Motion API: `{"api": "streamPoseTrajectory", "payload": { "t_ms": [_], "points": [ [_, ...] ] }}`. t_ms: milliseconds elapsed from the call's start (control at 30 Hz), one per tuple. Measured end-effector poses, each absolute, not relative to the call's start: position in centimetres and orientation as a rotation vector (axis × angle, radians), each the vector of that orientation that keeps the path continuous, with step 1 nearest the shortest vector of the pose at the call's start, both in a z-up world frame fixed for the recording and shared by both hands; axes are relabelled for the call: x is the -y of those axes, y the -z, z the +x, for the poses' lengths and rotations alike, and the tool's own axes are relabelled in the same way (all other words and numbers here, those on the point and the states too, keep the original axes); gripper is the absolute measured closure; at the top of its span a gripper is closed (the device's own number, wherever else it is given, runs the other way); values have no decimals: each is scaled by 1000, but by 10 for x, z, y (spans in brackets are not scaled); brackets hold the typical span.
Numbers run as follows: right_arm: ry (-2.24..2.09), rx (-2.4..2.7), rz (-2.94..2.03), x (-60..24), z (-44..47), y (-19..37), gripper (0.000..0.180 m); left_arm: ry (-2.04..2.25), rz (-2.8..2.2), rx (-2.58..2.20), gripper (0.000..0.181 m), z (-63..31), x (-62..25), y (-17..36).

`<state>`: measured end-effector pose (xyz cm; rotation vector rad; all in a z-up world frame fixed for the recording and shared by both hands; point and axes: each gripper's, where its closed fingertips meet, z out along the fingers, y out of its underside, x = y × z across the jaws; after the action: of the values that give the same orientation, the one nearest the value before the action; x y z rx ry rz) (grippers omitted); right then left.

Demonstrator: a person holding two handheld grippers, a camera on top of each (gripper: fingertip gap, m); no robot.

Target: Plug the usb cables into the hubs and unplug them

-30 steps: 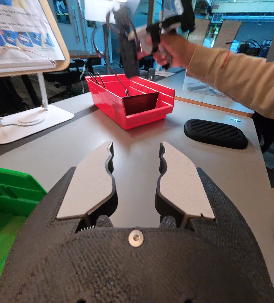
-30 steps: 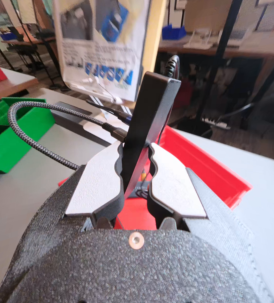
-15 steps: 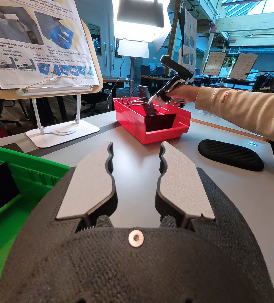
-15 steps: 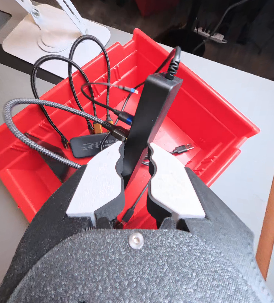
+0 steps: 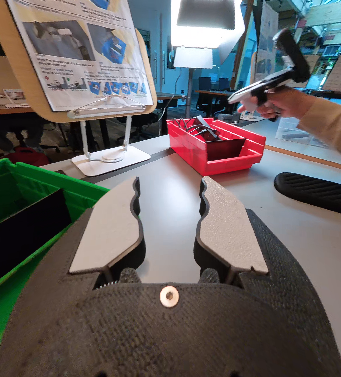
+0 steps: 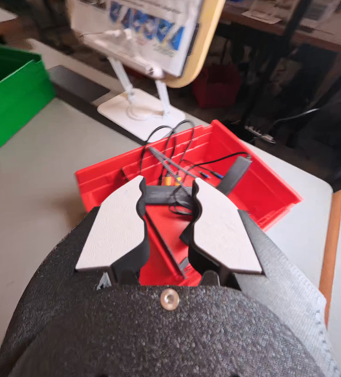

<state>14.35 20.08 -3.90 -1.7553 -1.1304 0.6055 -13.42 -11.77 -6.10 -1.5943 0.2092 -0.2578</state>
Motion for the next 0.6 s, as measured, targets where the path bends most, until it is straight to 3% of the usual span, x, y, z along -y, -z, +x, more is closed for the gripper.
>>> {"api": "streamPoseTrajectory", "payload": {
  "t_ms": [100,233,367,500,600],
  "points": [
    [-595,1416,-1754,-135,135,71,136,188,-1626,-200,124,-156,123,62],
    [-271,1719,-1752,-91,137,133,134,61,-1774,-230,125,-190,127,81],
    [126,1883,-1710,-99,135,175,131,-14,-2041,-341,121,-211,121,125],
    [225,1975,-1735,-109,123,198,131,-49,-2272,-505,119,-212,119,168],
    [249,2022,-1744,-115,115,211,141,-185,-2437,-648,117,-222,122,200]
  ]
}}
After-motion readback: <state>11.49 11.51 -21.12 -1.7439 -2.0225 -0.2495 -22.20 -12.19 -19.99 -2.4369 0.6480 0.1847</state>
